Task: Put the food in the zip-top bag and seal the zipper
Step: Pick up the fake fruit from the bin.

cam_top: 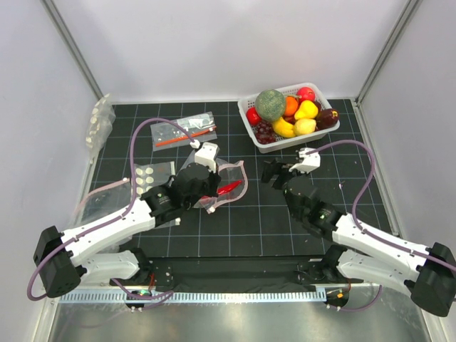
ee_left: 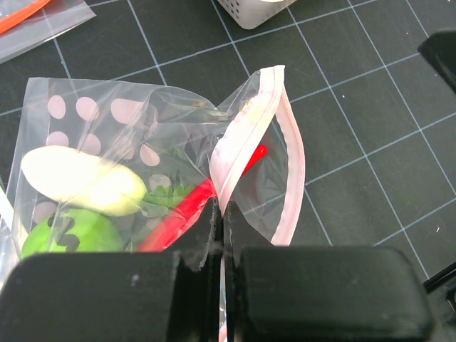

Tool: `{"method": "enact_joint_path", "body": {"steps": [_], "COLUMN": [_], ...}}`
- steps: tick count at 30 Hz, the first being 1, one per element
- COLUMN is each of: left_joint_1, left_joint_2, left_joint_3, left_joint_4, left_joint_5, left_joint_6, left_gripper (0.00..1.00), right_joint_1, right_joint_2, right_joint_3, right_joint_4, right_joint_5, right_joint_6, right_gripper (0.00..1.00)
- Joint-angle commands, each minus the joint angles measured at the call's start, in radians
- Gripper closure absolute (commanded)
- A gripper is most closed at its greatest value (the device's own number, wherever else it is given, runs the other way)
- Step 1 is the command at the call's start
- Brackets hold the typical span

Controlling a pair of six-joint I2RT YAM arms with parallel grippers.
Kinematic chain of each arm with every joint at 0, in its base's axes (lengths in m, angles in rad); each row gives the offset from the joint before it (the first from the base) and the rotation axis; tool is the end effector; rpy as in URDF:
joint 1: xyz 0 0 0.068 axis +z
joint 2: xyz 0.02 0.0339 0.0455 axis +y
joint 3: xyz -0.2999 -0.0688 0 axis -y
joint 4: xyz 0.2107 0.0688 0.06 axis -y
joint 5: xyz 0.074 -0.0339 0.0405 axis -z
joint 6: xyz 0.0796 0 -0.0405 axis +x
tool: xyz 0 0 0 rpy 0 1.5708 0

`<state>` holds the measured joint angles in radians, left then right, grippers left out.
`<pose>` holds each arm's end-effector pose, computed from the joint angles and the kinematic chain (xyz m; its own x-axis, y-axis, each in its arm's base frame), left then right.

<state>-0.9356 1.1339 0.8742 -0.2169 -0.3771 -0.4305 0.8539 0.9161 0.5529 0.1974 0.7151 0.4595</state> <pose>0.1682 -0.1787 0.3212 -0.4787 -0.0045 -0.8780 0.3901 0.8948 -0.2173 0.1628 0.1074 0.3105 -0.1612 0.3247 -0.9320 -0.0812 0.9368 0.3404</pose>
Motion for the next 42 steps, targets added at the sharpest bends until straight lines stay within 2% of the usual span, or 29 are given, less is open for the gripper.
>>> {"method": "enact_joint_path", "body": {"steps": [1,4,8,11,14,15,17,21,25,31,38,42], "left_joint_1": [0.003,0.003,0.003,0.003,0.003,0.003,0.001,0.003,0.003,0.003,0.003,0.003], "left_joint_2": [-0.028,-0.033,-0.037,-0.045,-0.049,-0.049,-0.046,-0.037,-0.036,-0.031,-0.014,-0.026], "left_joint_3": [0.0,-0.003,-0.003,-0.004,-0.006,-0.006,-0.006,-0.004,-0.004,0.0,-0.001,-0.003], "left_joint_4": [0.063,0.065,0.065,0.063,0.062,0.062,0.063,0.063,0.063,0.065,0.067,0.067], "left_joint_5": [0.0,-0.006,-0.006,-0.011,-0.014,-0.016,-0.014,-0.017,-0.016,0.013,0.015,0.026], "left_joint_6": [0.001,0.001,0.004,0.003,0.003,0.003,0.003,0.004,0.004,-0.014,-0.047,-0.05], "left_gripper": [1.0,1.0,1.0,1.0,1.0,1.0,1.0,1.0,1.0,1.0,1.0,1.0], "right_joint_1": [-0.003,-0.003,-0.003,-0.003,-0.035,-0.059,-0.152,-0.285,-0.392,-0.542,-0.582,-0.604], "right_joint_2": [0.013,0.029,0.043,0.041,0.04,0.047,0.102,0.231,0.363,0.576,0.742,0.841], "right_joint_3": [0.053,0.12,0.139,0.145,0.159,0.174,0.258,0.402,0.507,0.68,0.748,0.841], "right_joint_4": [-0.051,-0.189,-0.228,-0.211,-0.133,-0.16,-0.243,-0.396,-0.411,-0.429,-0.28,-0.294], "right_joint_5": [0.228,0.306,0.377,0.383,0.292,0.22,0.184,0.074,-0.066,-0.137,-0.184,-0.194], "right_joint_6": [0.174,0.338,0.357,0.274,0.087,0.082,0.122,0.102,0.064,0.051,-0.097,-0.125], "right_gripper": [0.13,0.06,0.0,0.0,0.0,0.0,0.01,0.01,0.01,0.03,0.04,0.04]}}
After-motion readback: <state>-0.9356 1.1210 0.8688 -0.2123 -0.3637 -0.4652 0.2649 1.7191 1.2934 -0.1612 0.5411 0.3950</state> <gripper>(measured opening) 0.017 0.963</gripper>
